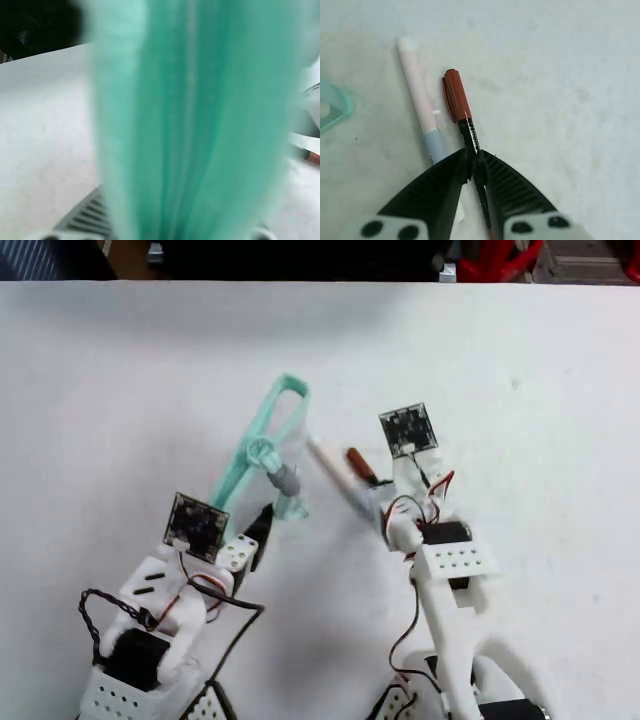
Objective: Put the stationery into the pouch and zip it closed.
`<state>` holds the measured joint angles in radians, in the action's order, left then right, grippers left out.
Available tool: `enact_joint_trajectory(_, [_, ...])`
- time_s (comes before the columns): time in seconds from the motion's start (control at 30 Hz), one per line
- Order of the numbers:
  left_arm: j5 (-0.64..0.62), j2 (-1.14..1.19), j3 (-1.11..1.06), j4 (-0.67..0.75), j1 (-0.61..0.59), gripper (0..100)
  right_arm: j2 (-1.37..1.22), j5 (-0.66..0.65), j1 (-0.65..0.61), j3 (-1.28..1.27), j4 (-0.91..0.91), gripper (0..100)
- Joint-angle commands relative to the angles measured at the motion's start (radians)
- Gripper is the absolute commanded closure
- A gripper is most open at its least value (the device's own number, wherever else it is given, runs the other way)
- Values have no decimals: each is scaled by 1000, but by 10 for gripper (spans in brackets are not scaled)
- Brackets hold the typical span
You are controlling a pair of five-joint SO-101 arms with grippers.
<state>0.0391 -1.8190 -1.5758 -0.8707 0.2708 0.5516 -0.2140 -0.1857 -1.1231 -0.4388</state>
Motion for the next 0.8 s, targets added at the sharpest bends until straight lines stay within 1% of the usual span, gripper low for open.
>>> enact_joint_trajectory(0.0, [2, -5, 5, 23, 13, 842, 2, 9, -7, 6, 21, 981])
enact_joint_trajectory(0.77, [3, -5, 3, 35, 13, 843, 2, 9, -7, 6, 22, 981])
